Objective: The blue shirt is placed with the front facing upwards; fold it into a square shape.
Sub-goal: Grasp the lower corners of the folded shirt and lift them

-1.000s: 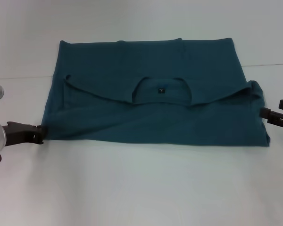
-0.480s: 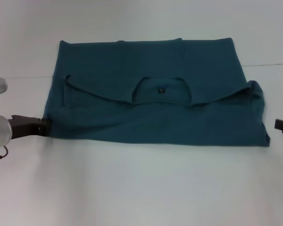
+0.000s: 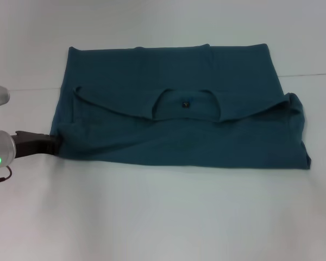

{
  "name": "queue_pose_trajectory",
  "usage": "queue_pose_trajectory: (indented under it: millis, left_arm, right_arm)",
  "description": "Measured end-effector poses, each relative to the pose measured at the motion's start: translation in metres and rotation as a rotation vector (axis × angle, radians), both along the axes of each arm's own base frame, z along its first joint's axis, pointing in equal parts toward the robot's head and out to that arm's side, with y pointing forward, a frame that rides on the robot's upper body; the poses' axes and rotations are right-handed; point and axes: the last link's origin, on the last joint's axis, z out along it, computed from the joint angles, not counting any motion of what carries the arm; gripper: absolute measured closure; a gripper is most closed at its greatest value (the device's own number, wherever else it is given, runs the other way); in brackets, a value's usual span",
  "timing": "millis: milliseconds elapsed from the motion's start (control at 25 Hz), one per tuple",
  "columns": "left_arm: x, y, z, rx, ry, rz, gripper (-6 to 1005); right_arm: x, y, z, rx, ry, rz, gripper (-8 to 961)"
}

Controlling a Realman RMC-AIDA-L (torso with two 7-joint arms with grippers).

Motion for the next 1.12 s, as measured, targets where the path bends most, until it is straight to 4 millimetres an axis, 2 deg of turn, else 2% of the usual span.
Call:
queue_pose_trajectory:
  millis: [280, 560, 800, 1120]
  left_arm:
    - [0.001, 0.0, 0.0, -0.002, -0.002, 0.001, 973]
    - [0.001, 0.0, 0.0, -0.005, -0.005, -0.001, 973]
    - [0.002, -0.001, -0.002, -0.012, -0.006, -0.004, 974]
    - [0.002, -0.001, -0.002, -0.014, -0.006, -0.004, 973]
  right_arm:
    - [-0.009, 0.016, -0.003, -0.09, -0.044, -0.099, 52]
    - [-0.021, 0.04, 0.005, -0.136, -0.093, -0.16, 56]
    - [-0.026, 0.049, -0.007, -0.185, -0.076, -0.177, 58]
    - [-0.017, 0.054, -0.019, -0.2, -0.049, -0.216, 66]
